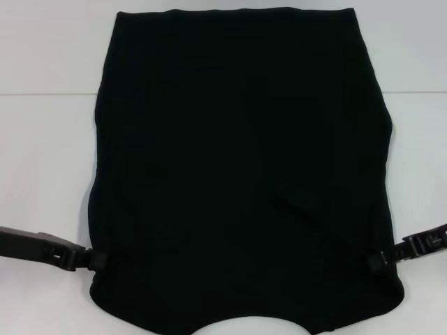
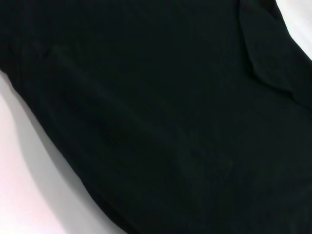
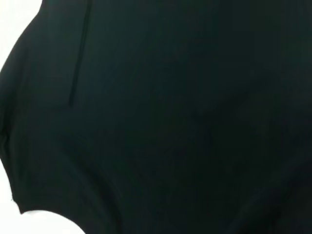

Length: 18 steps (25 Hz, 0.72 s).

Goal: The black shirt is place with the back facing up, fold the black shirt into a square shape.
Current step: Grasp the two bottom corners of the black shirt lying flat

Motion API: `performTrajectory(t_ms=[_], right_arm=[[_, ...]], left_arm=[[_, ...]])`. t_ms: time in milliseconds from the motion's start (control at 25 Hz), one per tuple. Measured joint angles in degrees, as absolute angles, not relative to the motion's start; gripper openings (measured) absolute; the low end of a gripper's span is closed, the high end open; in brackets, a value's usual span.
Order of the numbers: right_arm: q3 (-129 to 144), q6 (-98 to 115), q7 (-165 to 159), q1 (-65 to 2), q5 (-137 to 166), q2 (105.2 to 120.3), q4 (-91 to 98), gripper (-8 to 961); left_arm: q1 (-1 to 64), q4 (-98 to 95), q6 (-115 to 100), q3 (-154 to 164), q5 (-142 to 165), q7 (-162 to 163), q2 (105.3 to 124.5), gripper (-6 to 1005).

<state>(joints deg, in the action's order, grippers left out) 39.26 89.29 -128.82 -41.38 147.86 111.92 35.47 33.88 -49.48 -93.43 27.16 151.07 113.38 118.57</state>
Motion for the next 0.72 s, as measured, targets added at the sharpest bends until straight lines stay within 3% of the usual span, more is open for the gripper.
performTrajectory(t_ms=[200, 280, 520, 720], right_arm=[[39.4, 89.36, -129.16, -41.41, 148.12, 112.2, 36.3, 580], [39.42, 89.33, -129.29, -41.26, 148.13, 112.21, 36.34, 361], [39.01, 89.0, -128.87, -40.23, 148.17, 112.24, 36.4, 124], [38.56, 88.74, -127.9, -37.85, 147.41, 112.29, 38.19, 36]], left_arm=[[34.01, -49.48, -93.33, 27.16, 151.07, 113.37, 118.57, 47], [34.01, -49.48, -93.33, 27.16, 151.11, 113.37, 118.57, 46], [34.01, -49.48, -93.25, 27.15, 151.17, 113.22, 118.57, 46], [33.99, -49.48, -93.48, 27.1, 151.16, 113.51, 118.57, 46]])
